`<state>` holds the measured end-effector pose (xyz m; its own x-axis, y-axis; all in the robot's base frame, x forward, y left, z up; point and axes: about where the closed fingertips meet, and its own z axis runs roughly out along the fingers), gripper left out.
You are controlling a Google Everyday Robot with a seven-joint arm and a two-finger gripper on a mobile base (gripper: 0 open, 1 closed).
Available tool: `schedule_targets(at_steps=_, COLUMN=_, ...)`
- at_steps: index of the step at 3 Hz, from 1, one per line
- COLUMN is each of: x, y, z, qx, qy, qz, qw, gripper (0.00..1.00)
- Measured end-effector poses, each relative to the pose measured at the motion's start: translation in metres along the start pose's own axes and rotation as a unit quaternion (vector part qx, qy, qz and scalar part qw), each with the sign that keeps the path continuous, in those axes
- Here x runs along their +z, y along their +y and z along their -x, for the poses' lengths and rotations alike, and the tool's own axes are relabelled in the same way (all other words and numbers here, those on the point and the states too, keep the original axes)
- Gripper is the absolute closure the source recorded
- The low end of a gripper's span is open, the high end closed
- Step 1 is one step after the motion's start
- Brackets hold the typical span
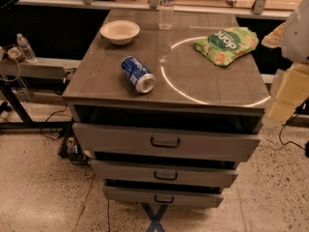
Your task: Pick green rice chip bag
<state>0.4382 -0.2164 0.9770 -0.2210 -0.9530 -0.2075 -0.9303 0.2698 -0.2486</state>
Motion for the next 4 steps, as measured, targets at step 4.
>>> schedule_targets(at_steps=4, x=0.073, y=-0.173, z=-0.009, qx=-0.077, qy=-0.095, qz=-0.090, qw=0.9884, gripper=0.00)
